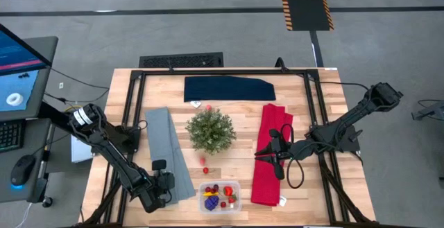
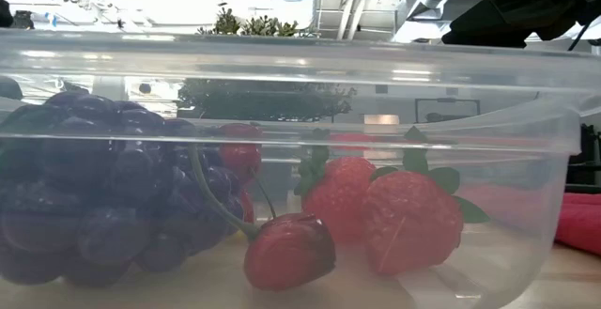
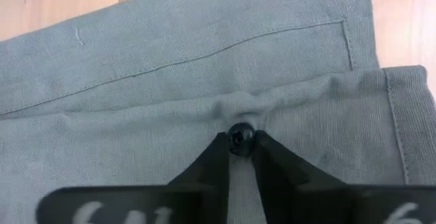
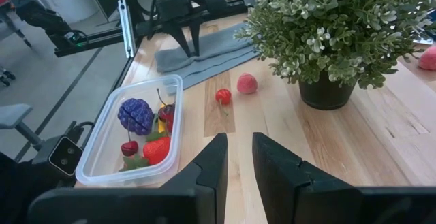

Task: Pick and placing Produce into tupperware
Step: Put the blueberry into the transparent container

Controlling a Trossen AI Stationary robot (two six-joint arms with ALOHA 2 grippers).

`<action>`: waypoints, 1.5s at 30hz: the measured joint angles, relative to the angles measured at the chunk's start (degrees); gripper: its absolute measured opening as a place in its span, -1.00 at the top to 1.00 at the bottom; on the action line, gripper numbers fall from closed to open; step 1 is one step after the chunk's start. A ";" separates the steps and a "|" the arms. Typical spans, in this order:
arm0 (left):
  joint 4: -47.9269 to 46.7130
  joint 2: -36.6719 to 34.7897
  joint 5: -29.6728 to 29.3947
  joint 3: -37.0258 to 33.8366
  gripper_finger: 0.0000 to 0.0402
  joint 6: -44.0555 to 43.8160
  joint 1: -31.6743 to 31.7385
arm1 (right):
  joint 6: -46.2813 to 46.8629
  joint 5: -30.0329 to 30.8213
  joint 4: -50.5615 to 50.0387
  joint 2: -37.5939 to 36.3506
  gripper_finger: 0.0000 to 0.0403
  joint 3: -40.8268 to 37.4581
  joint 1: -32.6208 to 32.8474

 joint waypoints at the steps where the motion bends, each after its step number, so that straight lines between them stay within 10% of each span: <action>1: 0.00 0.00 -0.08 0.00 0.83 0.00 -0.01 | 0.00 0.00 0.00 0.00 0.54 0.00 0.00; 13: -0.37 -0.02 1.26 1.81 0.54 1.17 -0.04 | 0.43 0.00 -0.02 0.01 0.54 0.00 0.00; 45: -0.80 -3.65 0.42 4.72 0.94 6.00 -0.02 | 1.46 0.00 -0.02 0.01 0.54 0.00 0.00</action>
